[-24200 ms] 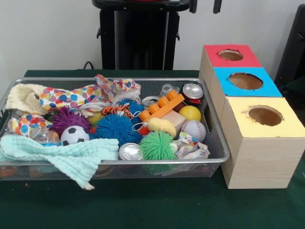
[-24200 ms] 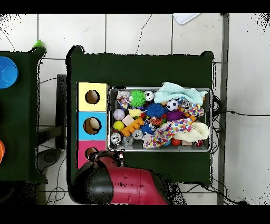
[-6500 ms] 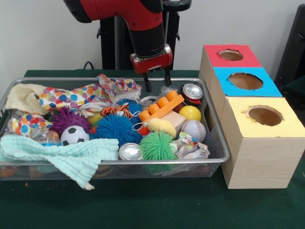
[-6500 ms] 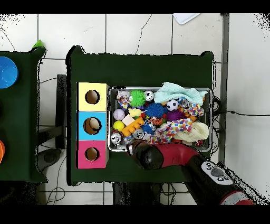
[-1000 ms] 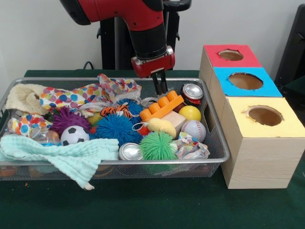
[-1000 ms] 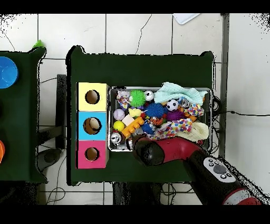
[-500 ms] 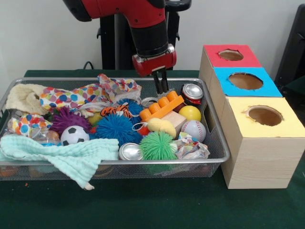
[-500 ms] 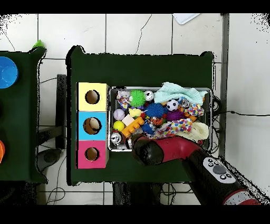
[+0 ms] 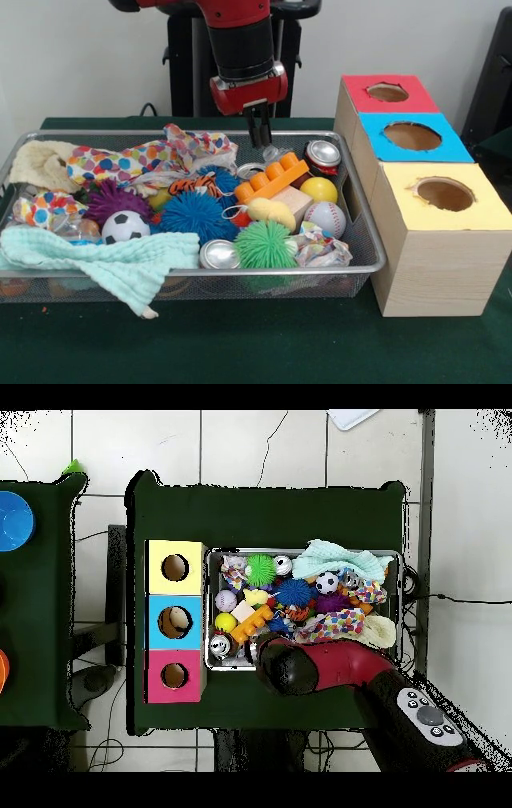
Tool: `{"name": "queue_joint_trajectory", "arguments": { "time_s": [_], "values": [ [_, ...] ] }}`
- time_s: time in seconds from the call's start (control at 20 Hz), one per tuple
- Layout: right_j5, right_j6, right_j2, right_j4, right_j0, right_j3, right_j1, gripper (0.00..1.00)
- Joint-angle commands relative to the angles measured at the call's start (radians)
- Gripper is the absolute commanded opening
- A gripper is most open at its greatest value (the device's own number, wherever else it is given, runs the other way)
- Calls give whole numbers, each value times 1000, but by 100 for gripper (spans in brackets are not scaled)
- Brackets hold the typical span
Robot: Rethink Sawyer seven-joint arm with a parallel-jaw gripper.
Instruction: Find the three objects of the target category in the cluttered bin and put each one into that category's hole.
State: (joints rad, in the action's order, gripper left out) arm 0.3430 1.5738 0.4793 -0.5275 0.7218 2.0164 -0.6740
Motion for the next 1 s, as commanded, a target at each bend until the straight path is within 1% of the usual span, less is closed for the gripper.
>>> {"name": "queue_joint_trajectory", "arguments": {
  "time_s": [0.05, 0.3, 0.35, 0.45, 0.5, 0.65, 0.85, 1.0],
  "values": [
    [117, -8, 52, 28, 5, -32, -4, 0],
    [109, 10, 39, 28, -1, -33, 9, 0],
    [96, 21, 37, 29, -1, -29, 9, 100],
    [100, 28, 39, 40, 2, -27, 14, 100],
    [116, 9, 41, 31, -6, -33, 12, 100],
    [108, 22, 28, 28, -18, -45, 23, 100],
    [99, 10, 19, 7, -16, -45, 27, 100],
    [80, 4, 7, -15, -17, -61, 54, 100]
  ]
}}
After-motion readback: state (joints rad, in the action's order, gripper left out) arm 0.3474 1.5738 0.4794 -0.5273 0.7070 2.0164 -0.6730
